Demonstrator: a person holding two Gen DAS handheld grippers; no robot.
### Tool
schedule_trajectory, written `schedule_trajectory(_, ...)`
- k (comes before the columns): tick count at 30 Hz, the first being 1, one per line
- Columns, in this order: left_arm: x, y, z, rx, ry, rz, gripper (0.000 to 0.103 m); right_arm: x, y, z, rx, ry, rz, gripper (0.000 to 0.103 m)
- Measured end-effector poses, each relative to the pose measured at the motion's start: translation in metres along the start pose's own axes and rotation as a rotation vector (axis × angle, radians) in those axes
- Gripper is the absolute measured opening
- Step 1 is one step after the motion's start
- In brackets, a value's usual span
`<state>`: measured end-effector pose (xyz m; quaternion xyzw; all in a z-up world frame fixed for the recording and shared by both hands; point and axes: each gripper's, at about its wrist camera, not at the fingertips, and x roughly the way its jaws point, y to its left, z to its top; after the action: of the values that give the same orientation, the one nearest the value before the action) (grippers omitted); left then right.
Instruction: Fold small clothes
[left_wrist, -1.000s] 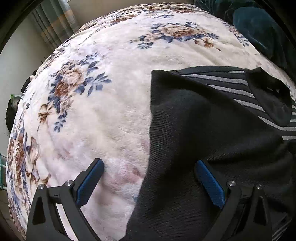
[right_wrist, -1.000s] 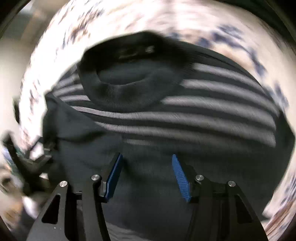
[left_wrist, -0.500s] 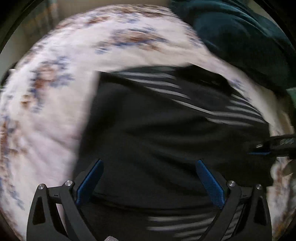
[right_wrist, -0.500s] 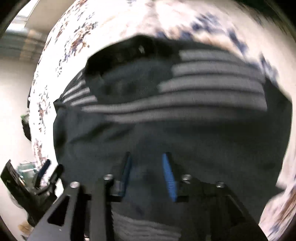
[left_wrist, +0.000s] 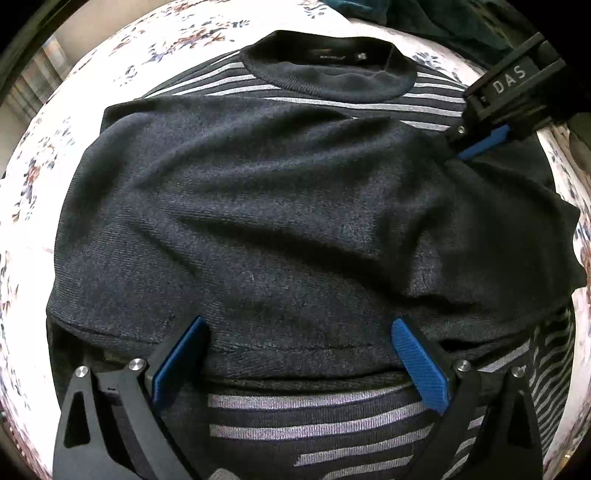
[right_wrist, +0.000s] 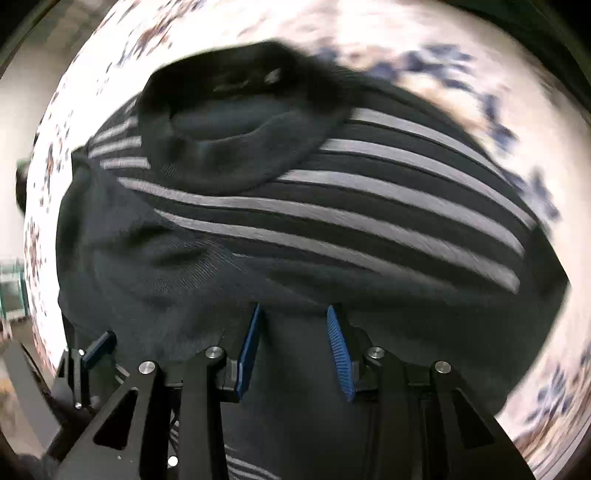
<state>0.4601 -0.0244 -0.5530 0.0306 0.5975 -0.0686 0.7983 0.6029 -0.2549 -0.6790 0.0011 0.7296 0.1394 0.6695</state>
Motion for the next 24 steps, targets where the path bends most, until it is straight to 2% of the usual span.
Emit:
schedule_trajectory(1,0.001,0.001,0.002,-0.001,0.002,0.0,0.103,-0.002,0.006,0.002,-0.045,-0.023,-0.032,0.029)
schedule_trajectory(2,0.002,0.002,0.003,-0.003,0.002,-0.002,0.103,-0.004,0.011,0.004,-0.078,-0.037,-0.056,0.012)
schedule_trajectory(3,0.002,0.003,0.003,-0.002,0.001,-0.002,0.103,-0.006,0.015,0.005,-0.104,-0.049,-0.076,0.002)
schedule_trajectory(8,0.003,0.003,0.001,0.004,-0.008,-0.003,0.103,-0.021,0.0,0.005,-0.082,-0.101,-0.072,0.0)
schedule_trajectory(10,0.002,0.001,-0.001,-0.004,-0.007,-0.004,0.103,-0.032,-0.01,0.006,-0.06,-0.132,-0.05,0.0)
schedule_trajectory(11,0.002,0.0,-0.003,-0.008,-0.007,-0.003,0.103,-0.037,-0.016,0.005,-0.055,-0.14,-0.013,0.0)
schedule_trajectory(13,0.002,0.002,-0.003,-0.01,-0.007,-0.002,0.103,-0.04,-0.019,0.008,-0.064,-0.102,0.088,0.002)
schedule_trajectory(14,0.003,0.003,-0.004,-0.014,-0.009,-0.004,0.103,-0.036,-0.019,0.012,-0.075,-0.053,0.092,0.003)
schedule_trajectory(15,0.003,0.004,-0.005,-0.016,-0.009,-0.005,0.103,-0.03,-0.019,0.015,-0.093,-0.008,0.104,0.01)
schedule_trajectory(16,0.002,0.005,-0.005,-0.014,-0.009,-0.004,0.103,-0.026,-0.019,0.017,-0.111,0.013,0.107,0.023)
schedule_trajectory(18,0.002,0.006,-0.005,-0.016,-0.008,-0.003,0.103,-0.013,-0.014,0.022,-0.174,0.065,0.069,0.037)
schedule_trajectory(20,0.003,0.006,-0.005,-0.019,-0.005,-0.003,0.103,0.003,-0.005,0.024,-0.199,0.126,0.06,0.037)
schedule_trajectory(22,0.003,0.006,-0.003,-0.018,-0.004,-0.002,0.103,0.003,-0.001,0.025,-0.239,0.111,0.053,0.036)
schedule_trajectory(23,0.004,0.007,-0.003,-0.017,-0.004,-0.001,0.103,0.002,0.002,0.025,-0.25,0.093,0.06,0.031)
schedule_trajectory(24,0.004,0.007,-0.002,-0.015,-0.004,-0.001,0.103,-0.002,0.0,0.026,-0.237,0.072,0.06,0.002)
